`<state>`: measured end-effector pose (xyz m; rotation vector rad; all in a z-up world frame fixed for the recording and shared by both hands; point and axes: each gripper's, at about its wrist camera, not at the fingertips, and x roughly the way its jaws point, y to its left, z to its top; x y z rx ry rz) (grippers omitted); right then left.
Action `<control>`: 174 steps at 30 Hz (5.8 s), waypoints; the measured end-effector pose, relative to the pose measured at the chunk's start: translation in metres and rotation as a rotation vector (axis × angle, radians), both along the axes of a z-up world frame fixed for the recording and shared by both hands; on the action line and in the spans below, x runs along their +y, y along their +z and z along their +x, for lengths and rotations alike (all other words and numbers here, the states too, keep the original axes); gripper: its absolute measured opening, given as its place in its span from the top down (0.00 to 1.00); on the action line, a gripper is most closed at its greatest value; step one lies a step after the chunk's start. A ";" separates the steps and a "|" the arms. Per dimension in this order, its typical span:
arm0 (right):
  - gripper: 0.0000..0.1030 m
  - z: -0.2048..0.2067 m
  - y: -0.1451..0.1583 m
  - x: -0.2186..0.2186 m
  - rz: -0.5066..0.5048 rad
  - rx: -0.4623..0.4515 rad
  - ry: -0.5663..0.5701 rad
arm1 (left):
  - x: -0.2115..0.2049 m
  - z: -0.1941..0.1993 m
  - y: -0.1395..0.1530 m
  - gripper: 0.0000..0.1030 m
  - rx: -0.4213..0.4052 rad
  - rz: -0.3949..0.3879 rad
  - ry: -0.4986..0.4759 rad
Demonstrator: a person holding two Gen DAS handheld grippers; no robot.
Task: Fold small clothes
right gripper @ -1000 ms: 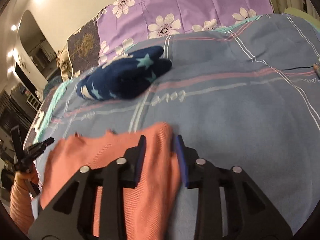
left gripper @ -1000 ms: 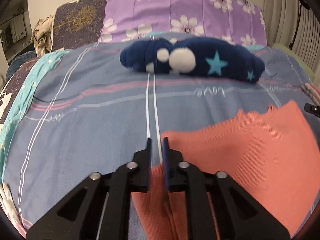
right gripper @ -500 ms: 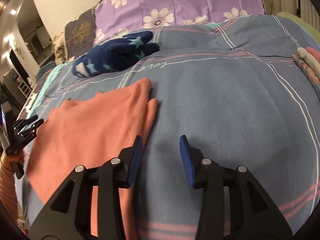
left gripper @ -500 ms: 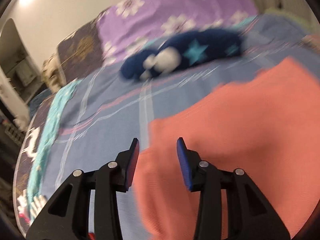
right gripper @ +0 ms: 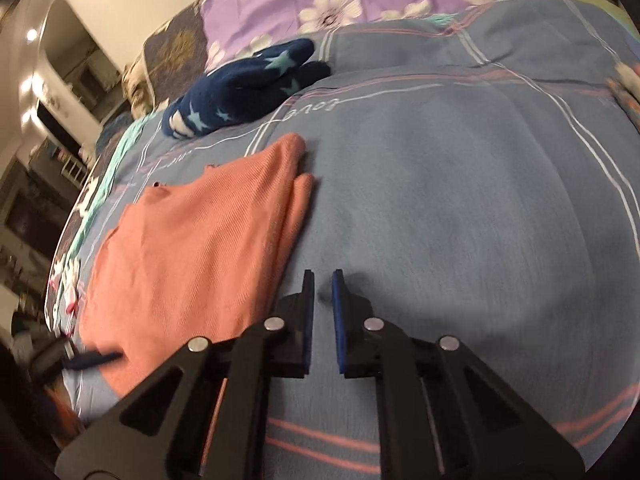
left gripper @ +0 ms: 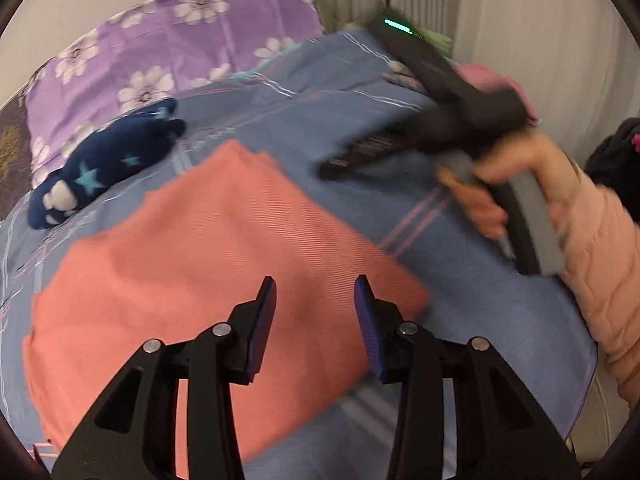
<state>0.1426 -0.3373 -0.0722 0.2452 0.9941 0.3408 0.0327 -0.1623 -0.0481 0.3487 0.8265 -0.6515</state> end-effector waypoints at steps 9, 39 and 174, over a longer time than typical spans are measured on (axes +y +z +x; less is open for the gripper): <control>0.57 0.033 -0.012 0.004 0.148 -0.008 0.063 | -0.048 -0.013 -0.023 0.58 0.001 0.140 0.014; 0.97 0.033 -0.012 0.025 0.094 -0.087 0.054 | -0.039 -0.002 -0.038 0.91 0.098 0.014 -0.009; 0.99 0.063 -0.013 0.454 -0.313 -0.122 0.461 | 0.346 -0.026 -0.064 0.98 0.243 -0.463 0.313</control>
